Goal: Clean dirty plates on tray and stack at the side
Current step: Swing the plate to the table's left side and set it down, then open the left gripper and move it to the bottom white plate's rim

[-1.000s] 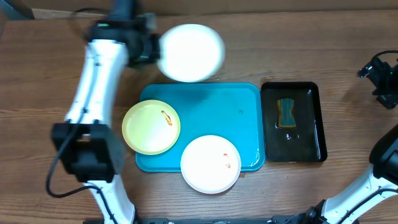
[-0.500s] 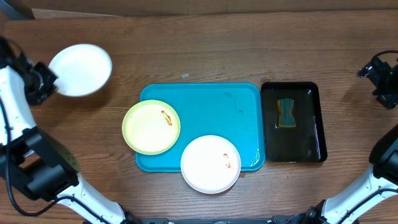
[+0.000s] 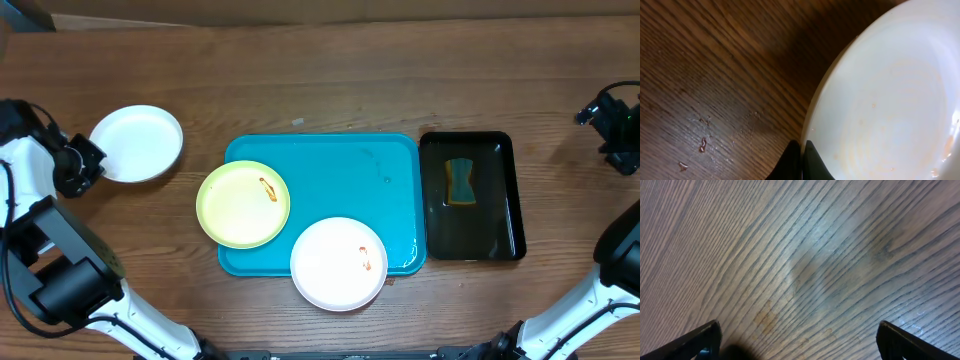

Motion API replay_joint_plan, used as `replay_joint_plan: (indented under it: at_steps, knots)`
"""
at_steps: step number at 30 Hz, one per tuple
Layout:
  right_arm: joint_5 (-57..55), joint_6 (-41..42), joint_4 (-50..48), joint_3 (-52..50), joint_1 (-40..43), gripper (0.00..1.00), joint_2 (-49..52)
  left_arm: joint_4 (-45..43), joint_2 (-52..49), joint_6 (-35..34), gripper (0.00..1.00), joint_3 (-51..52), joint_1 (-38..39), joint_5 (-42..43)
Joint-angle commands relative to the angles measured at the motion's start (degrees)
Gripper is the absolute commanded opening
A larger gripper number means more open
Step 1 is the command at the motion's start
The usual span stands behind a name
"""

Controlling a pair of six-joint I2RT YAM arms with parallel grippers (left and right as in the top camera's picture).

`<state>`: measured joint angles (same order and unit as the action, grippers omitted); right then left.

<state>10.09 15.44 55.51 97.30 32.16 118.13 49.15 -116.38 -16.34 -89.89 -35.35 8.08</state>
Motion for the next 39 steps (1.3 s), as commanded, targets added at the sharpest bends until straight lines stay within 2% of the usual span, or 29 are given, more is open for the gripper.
replay_joint_plan:
  at_steps: [1, 2, 3, 4, 6, 8, 12, 20, 25, 30, 34, 35, 38, 39]
  knots:
    - [0.09, 0.26, -0.17, 1.03, 0.11, 1.00, -0.46, -0.85, -0.22, 1.07, 0.07, 1.49, 0.68, -2.19]
    - [0.09, 0.26, -0.17, 1.03, 0.11, 1.00, -0.46, -0.74, -0.22, 1.09, 0.17, 1.51, 0.68, -1.77]
    - [0.09, 0.26, -0.17, 1.03, 0.11, 1.00, -0.46, -0.31, -0.22, 1.14, 0.49, 1.51, 0.68, 0.02]
    - [0.09, 0.26, -0.17, 1.03, 0.11, 1.00, -0.46, -0.04, -0.22, 1.75, 0.73, 1.49, 0.68, 2.27]
    - [0.09, 0.26, -0.17, 1.03, 0.11, 1.00, -0.46, 0.46, -0.22, 4.72, 0.84, 1.18, 0.66, 9.51]
    - [0.09, 0.26, -0.17, 1.03, 0.11, 1.00, -0.46, 2.75, -0.09, 6.58, 0.89, -0.15, 0.50, 16.63]
    - [0.09, 0.26, -0.15, 1.03, 0.11, 1.00, -0.46, 10.49, 1.55, 6.49, 0.99, -4.57, 0.87, 20.72]
    - [0.09, 0.26, -0.17, 1.03, 0.11, 1.00, -0.46, 24.20, 16.09, 8.07, 1.00, -5.51, 6.05, 19.58]
    - [0.09, 0.26, -0.17, 1.03, 0.11, 1.00, -0.46, 33.38, 22.51, 9.11, 1.00, -5.46, 16.15, 14.19]
    - [0.09, 0.26, -0.17, 1.03, 0.11, 1.00, -0.46, 40.09, 22.88, 10.43, 1.00, -4.70, 28.37, 12.31]
    - [0.09, 0.26, -0.17, 1.03, 0.11, 1.00, -0.46, 41.77, 22.80, 10.38, 0.82, -0.28, 37.62, 12.26]
    - [0.09, 0.26, -0.17, 1.03, 0.11, 1.00, -0.46, 41.44, 22.80, 10.32, 0.71, 1.29, 39.93, 12.28]
    - [0.09, 0.26, -0.17, 1.03, 0.11, 1.00, -0.46, 38.80, 22.80, 8.31, 0.47, 6.73, 46.31, 12.26]
    - [0.09, 0.26, -0.17, 1.03, 0.11, 1.00, -0.46, 37.42, 22.80, 7.10, 0.45, 8.76, 48.33, 12.26]
